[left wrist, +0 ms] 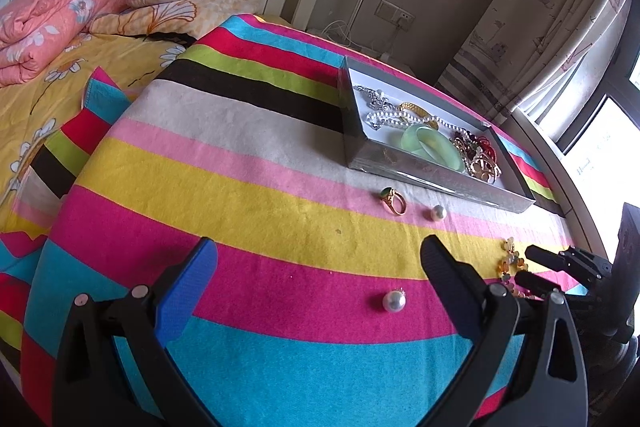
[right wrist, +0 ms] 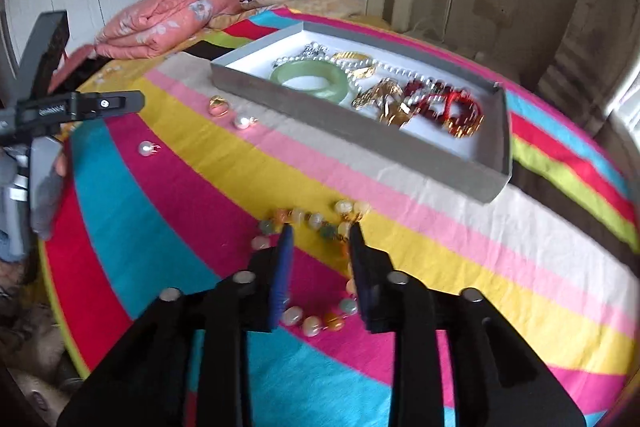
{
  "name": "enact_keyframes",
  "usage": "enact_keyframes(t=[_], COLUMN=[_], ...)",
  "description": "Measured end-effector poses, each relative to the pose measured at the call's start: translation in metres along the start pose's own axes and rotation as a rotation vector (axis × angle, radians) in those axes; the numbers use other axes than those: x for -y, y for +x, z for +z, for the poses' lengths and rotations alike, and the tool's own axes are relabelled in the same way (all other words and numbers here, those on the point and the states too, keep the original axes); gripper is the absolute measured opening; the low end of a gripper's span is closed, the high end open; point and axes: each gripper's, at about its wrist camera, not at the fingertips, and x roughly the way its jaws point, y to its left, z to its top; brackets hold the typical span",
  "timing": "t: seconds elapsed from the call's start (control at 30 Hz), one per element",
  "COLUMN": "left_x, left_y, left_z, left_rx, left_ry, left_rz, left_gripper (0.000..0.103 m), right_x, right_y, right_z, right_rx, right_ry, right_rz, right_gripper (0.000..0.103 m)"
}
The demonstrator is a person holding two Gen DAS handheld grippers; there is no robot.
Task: Organize jewelry
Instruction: 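Grasp the multicolour bead bracelet with the right gripper while the left gripper grasps the gold ring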
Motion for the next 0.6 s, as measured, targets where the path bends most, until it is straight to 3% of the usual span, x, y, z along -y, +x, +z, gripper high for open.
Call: enact_keyframes(t=[0.1,0.2,0.23,0.27,0.5,0.6], left_x=[0.001,0.001,0.001,0.0,0.003,0.013], left_y=[0.0,0.0,0.0,0.0,0.0,0.004], left_z=[0.0,-0.001,-0.001,-0.001,-0.001,0.001], left_rx=[0.001,0.002,0.002,0.002,-0.01,-0.046], left_ry=[0.0,0.0,-0.001,0.0,0.009,0.06], left_rz=[-0.003,-0.002,-0.002,-0.002,-0.003,-0.007], left_gripper=[0.1,0.1,0.1,0.1,0.1,0.1], right_x=[0.003,0.011,0.012,0.011,0.002,0.006], right_y=[0.004,0.005,0.004,0.003,-0.011,-0.017], right_z=[-0.005,-0.009,-0.01,-0.011,-0.016,-0.017], right_rx=[-0.019,-0.02,-0.015,-0.012,0.049,0.074], right_ry=[-0.012,0.028,0.033,0.032,0.013,0.036], right_rz=[-0.005,0.05,0.052,0.047,0.018,0.02], right_gripper=[0.043,0.041,0.034,0.011,0.011,0.011])
